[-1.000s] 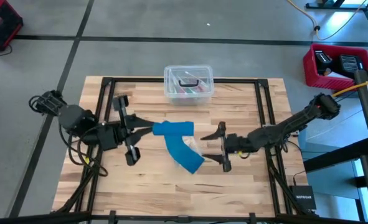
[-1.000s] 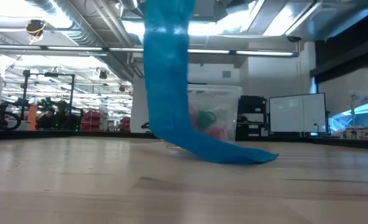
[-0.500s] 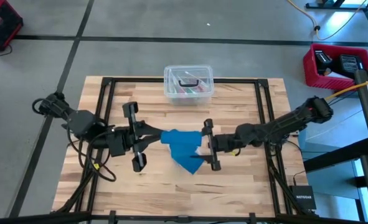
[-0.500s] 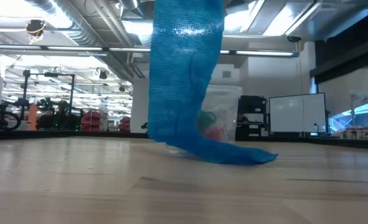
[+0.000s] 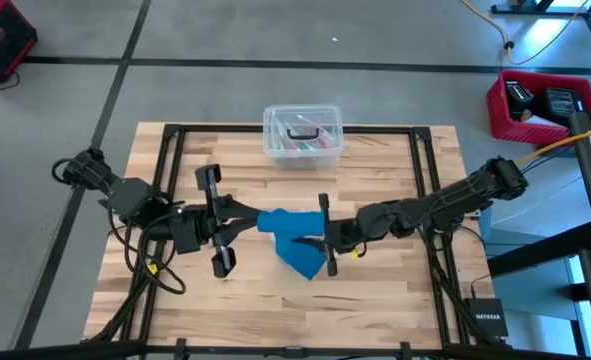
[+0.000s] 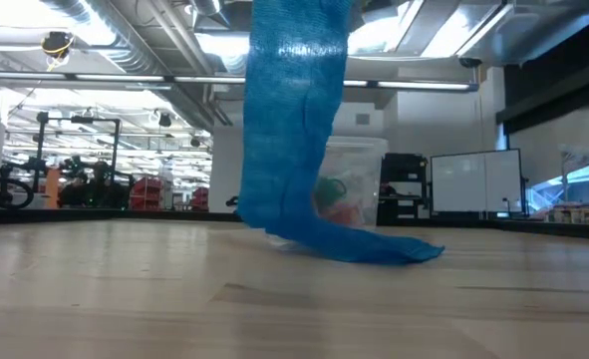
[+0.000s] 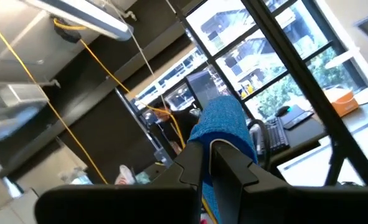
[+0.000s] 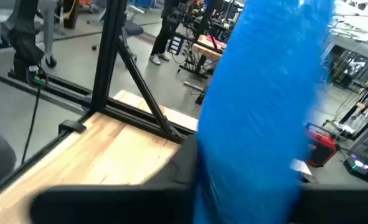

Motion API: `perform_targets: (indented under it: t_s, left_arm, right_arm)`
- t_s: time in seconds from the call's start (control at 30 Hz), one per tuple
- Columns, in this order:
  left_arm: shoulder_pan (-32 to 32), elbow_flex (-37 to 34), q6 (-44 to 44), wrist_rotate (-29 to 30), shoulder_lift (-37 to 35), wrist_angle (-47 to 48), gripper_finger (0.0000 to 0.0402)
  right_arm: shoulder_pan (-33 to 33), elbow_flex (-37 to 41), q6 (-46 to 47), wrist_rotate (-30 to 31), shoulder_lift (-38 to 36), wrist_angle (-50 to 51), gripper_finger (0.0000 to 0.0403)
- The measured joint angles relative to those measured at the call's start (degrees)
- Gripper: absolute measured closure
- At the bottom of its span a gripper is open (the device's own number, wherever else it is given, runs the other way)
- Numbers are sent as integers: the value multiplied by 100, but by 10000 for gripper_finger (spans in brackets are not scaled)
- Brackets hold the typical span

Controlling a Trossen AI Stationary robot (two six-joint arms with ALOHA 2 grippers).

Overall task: Roll bandage
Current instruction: Roll the blue bandage

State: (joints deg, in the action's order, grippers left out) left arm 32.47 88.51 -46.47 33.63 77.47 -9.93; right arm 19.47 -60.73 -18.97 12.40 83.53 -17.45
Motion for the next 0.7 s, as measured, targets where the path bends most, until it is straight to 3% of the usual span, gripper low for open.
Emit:
perform_targets:
  t_s: [0.07,0.43,0.57,0.7]
  left_arm:
    - [2,0,-279,100,0,-121,389]
    - [-239,-2,-1934,693,-7,-1400,389]
    - [-486,-2,-2702,1263,-9,-1493,389]
    - [-723,-2,-2766,1459,-9,-1319,389]
  right_arm:
    - [77,-2,-112,17,-2,23,388]
    - [498,-1,-375,367,4,142,394]
    - [752,0,-356,731,7,246,397]
    - [1051,0,-312,1111,7,249,399]
